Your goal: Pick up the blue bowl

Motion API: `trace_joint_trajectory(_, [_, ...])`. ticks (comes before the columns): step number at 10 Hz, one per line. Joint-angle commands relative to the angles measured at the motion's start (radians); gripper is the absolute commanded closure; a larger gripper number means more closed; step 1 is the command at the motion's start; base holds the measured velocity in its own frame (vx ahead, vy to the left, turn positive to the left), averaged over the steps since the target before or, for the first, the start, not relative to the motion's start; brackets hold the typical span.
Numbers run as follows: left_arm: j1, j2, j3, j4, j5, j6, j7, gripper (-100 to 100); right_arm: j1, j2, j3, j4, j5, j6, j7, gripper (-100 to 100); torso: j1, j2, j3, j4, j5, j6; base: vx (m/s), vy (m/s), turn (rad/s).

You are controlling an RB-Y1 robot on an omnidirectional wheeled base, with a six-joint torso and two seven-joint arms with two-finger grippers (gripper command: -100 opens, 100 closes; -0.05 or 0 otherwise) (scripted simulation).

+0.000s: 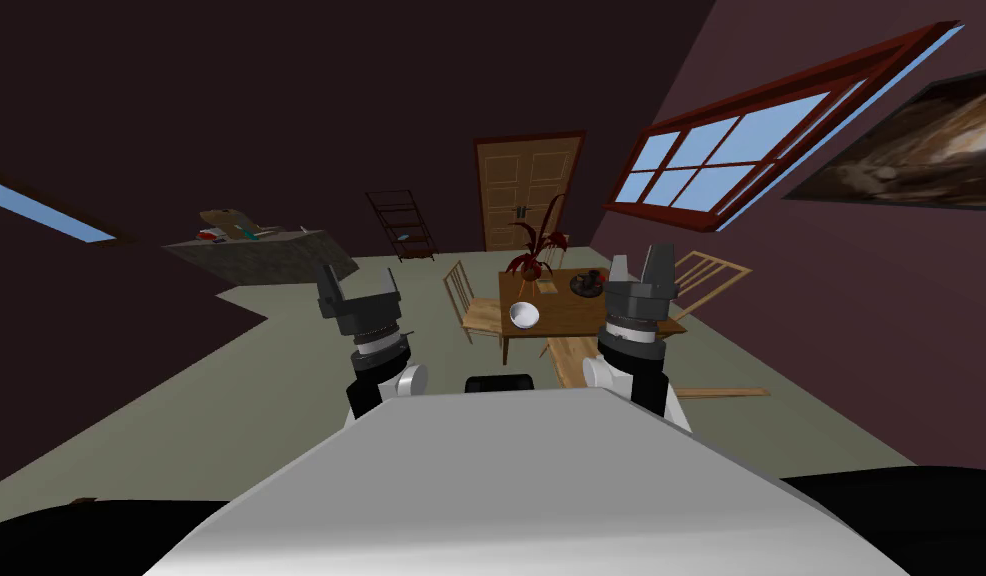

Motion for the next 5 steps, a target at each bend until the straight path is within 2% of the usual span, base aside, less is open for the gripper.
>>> trace_joint_trajectory(1, [0.0, 0.0, 0.0, 0.0, 0.0, 0.0, 0.0, 0, 0.012, -0.036, -0.007, 0.008, 0.004, 0.004, 0.01, -100, 0.0, 0.0, 0.0, 0.0, 0.0, 0.0, 0.009, 0.022, 0.028])
trace_joint_trajectory(3, [0.0, 0.0, 0.0, 0.0, 0.0, 0.0, 0.0, 0, 0.04, -0.088, -0.022, 0.025, 0.013, 0.012, 0.032, -100, 0.002, -0.001, -0.001, 0.0, 0.0, 0.0, 0.028, 0.045, 0.033])
trace_joint_trajectory(5, [0.0, 0.0, 0.0, 0.0, 0.0, 0.0, 0.0, 0, 0.081, -0.136, -0.044, 0.05, 0.026, 0.025, 0.065, -100, 0.004, -0.003, -0.002, -0.001, 0.001, 0.0, 0.044, 0.088, 0.047])
